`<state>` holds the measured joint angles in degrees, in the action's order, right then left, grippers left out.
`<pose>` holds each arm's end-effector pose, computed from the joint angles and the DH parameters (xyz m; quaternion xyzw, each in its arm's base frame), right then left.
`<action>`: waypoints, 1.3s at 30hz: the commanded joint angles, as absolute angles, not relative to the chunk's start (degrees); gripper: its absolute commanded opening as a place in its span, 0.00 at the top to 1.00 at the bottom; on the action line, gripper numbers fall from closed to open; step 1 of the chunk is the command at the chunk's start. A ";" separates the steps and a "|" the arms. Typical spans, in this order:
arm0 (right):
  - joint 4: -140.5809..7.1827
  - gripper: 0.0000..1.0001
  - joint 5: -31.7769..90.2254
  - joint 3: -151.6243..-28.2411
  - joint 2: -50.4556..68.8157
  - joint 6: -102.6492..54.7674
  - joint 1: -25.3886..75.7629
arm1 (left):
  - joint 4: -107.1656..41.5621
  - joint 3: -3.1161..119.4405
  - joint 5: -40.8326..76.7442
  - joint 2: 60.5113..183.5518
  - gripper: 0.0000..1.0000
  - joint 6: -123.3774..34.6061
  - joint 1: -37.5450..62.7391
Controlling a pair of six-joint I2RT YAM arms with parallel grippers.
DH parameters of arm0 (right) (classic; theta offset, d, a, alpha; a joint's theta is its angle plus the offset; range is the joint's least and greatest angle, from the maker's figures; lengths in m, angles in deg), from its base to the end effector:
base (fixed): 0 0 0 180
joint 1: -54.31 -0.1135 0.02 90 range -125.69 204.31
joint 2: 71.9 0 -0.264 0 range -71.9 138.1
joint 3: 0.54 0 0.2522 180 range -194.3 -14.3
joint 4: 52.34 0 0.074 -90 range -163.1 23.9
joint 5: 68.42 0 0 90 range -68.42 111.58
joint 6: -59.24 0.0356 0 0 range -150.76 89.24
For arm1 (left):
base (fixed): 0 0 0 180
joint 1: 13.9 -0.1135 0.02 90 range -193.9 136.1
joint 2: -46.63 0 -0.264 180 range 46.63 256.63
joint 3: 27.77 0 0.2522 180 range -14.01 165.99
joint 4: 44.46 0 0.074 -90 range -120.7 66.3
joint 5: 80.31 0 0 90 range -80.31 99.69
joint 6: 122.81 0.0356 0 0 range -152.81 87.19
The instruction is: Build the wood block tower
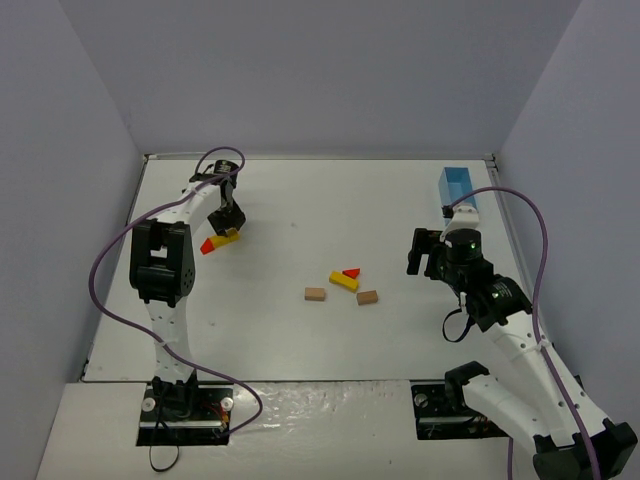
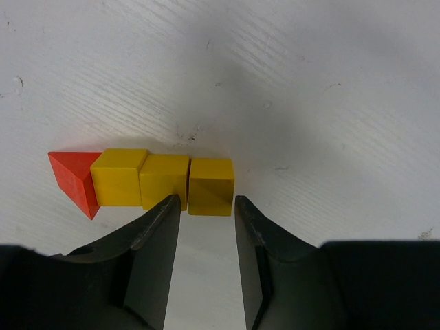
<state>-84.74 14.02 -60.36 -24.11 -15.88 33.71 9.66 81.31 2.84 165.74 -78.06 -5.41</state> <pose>0.1811 0.0631 0.3236 -0.0033 0.8201 0.1220 0.5591 0.4402 -0.0614 0.2018 -0.3195 0.9191 -0.0490 0.2255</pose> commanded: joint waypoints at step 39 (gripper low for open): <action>-81.35 0.20 13.75 -60.53 -22.91 -15.76 33.75 | 10.13 89.92 4.77 166.95 0.77 -74.91 -2.35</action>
